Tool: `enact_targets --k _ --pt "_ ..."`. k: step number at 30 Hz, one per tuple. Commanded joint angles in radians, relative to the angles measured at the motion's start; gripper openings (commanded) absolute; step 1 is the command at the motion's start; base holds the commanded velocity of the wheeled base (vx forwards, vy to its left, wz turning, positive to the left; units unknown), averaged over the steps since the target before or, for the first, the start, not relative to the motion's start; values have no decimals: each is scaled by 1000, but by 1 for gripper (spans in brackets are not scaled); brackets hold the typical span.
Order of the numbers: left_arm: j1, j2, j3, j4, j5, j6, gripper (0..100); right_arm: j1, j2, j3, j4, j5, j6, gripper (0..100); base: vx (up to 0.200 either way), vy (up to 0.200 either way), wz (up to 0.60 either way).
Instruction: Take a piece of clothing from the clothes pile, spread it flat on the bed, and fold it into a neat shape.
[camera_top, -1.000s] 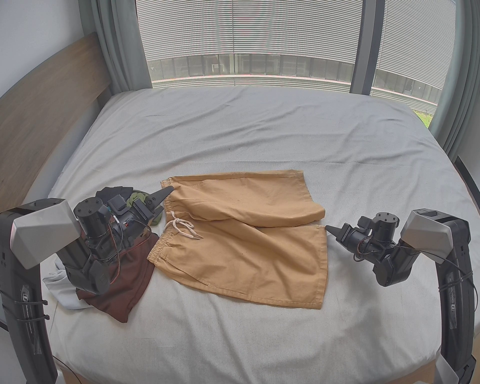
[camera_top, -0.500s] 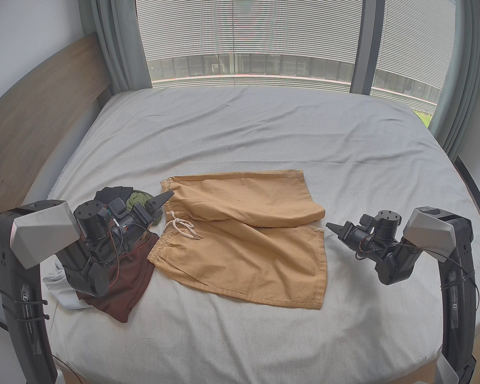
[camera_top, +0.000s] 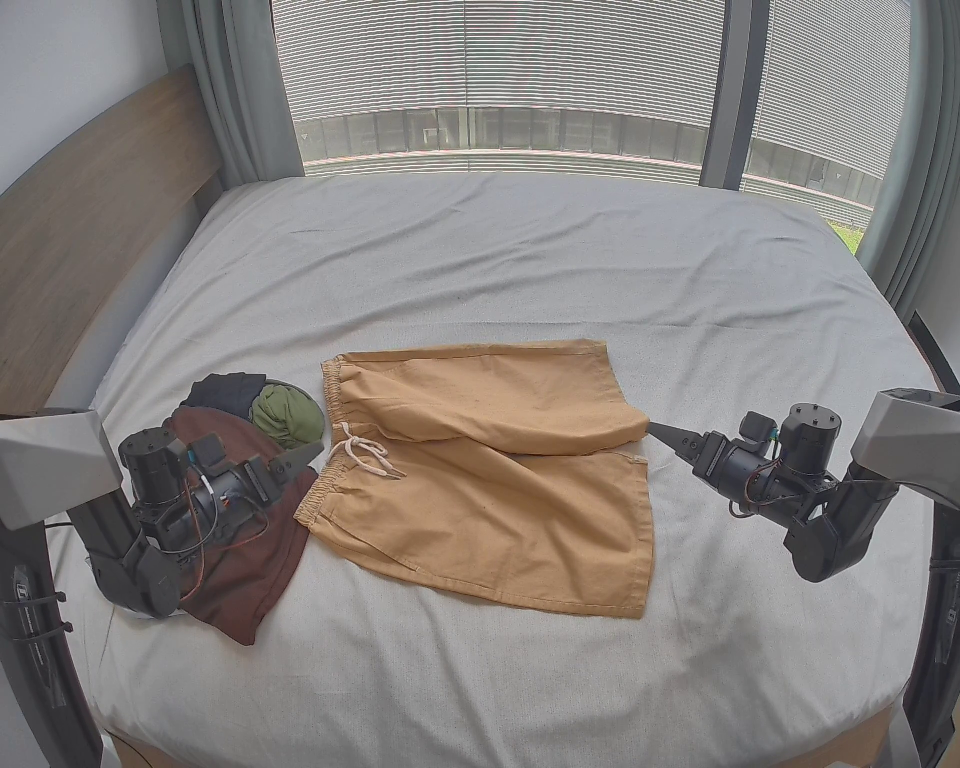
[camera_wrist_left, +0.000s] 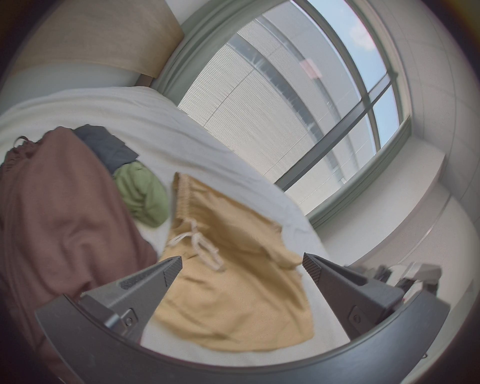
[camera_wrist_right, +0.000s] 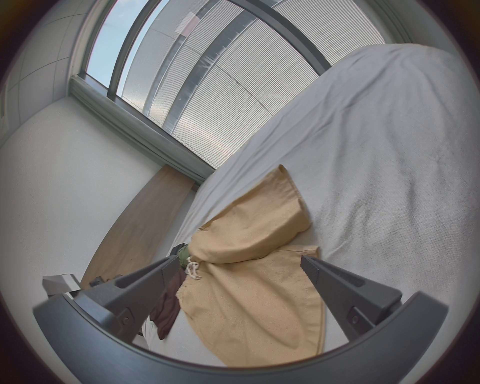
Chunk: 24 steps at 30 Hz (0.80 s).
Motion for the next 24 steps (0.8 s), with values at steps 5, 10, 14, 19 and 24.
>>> enact_targets --k 5,10,14,19,24 --pt "51 37 45 100 11 55 100 26 -99 94 -48 -1 -3 100 0 0 0" --pt "48 95 30 96 11 53 100 20 -97 93 -51 -1 -3 100 0 0 0" --pt "39 113 21 96 10 53 100 18 -94 91 -51 -1 -3 100 0 0 0" --pt "34 156 -12 91 11 52 100 23 -86 91 -67 -3 -5 100 0 0 0" --pt "25 192 -47 91 13 52 100 20 -83 91 -73 -3 -5 100 0 0 0"
